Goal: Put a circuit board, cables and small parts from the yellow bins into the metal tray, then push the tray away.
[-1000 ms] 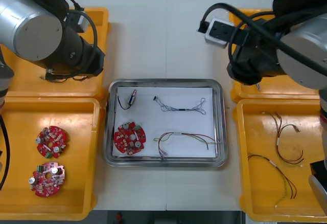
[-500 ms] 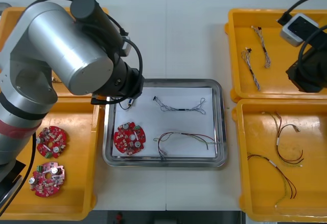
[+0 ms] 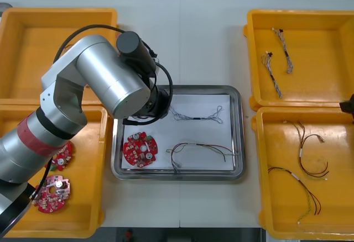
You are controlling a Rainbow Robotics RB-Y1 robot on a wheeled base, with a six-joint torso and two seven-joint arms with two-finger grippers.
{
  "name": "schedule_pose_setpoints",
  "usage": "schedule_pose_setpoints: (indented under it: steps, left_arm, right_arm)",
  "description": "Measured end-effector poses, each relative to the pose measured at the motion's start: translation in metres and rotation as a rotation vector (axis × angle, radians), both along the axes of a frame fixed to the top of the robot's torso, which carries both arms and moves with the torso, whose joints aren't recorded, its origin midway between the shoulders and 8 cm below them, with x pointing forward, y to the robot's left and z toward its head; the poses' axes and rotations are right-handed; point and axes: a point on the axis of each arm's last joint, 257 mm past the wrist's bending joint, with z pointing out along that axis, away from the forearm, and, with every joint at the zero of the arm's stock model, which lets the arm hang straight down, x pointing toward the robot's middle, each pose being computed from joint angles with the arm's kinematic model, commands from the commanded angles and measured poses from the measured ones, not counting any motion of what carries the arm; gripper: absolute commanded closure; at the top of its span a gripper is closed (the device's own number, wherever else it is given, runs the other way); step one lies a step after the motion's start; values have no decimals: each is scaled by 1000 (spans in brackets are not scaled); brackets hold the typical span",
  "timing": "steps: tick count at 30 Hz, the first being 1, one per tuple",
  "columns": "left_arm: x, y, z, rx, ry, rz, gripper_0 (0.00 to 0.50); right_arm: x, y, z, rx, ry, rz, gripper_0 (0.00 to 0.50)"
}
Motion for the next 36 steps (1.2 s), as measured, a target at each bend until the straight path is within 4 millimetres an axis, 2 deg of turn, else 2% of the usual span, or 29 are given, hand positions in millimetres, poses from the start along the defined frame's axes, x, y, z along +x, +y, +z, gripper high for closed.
schedule_pose_setpoints:
  steps: [3,7,13,17,18,19,22,23,27,36]
  left_arm:
    - [4,0,-8,0,2,2,500]
    - [7,-2,-19,6,2,0,499]
    - [6,-1,-28,24,8,-5,500]
    - [6,-1,-28,24,8,-4,494]
    - [6,-1,-28,24,8,-4,438]
    - [6,-1,-28,24,8,-4,324]
    - [7,-1,-28,23,8,-4,52]
    - [7,-1,-28,23,7,-4,4]
    - [7,-2,-28,20,5,-5,0]
    - [5,-2,-24,19,7,-5,0]
  right_arm:
    - [-14,-8,-10,43,19,-84,0]
    - [-29,-11,-24,35,54,-97,0]
    - [-48,-5,-48,182,116,-214,0]
    - [-53,1,-61,240,163,-221,0]
    - [-53,2,-62,247,170,-221,0]
    - [-53,2,-64,254,175,-226,0]
    - [-54,-1,-69,278,191,-257,0]
    - [-54,-3,-71,284,198,-265,0]
    - [-55,-10,-80,296,231,-288,0]
    - [-54,-18,-87,304,259,-314,0]
